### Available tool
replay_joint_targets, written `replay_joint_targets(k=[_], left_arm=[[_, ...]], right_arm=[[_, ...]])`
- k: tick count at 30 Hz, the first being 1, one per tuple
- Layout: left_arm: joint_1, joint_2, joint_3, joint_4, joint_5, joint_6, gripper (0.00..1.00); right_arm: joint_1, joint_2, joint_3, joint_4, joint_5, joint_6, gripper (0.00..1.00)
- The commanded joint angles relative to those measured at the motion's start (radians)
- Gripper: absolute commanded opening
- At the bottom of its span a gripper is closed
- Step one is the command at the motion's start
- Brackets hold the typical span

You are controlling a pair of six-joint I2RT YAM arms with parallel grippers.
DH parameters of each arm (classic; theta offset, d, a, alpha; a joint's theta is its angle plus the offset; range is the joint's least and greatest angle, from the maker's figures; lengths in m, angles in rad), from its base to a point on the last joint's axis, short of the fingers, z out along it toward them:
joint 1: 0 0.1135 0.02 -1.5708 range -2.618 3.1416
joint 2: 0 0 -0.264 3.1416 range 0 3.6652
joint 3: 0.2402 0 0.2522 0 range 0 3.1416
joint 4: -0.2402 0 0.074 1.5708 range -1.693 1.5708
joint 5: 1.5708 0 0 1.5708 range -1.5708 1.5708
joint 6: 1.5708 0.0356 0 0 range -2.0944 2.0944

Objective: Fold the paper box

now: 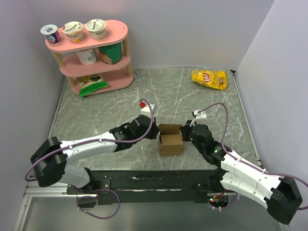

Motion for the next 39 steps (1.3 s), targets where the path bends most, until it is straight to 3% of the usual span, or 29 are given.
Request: replay_joint_targets(k=[1, 12, 39], left_arm=[[-0.029, 0.028, 0.051, -0.022, -0.043, -0.109, 0.01], [-0.046, 0.089, 0.105, -0.077, -0.126, -0.146, 0.01], [-0.055, 0.189, 0.211, -0.085, -0.035, -0.187, 0.01]], right_arm=[[0.038, 0.016, -0.018, -0.046, 0.031, 0.039, 0.00], [0.114, -0.036, -0.047, -0.043, 0.126, 0.083, 0.00], [0.216, 0.034, -0.023, -0.046, 0.229, 0.123, 0.00]])
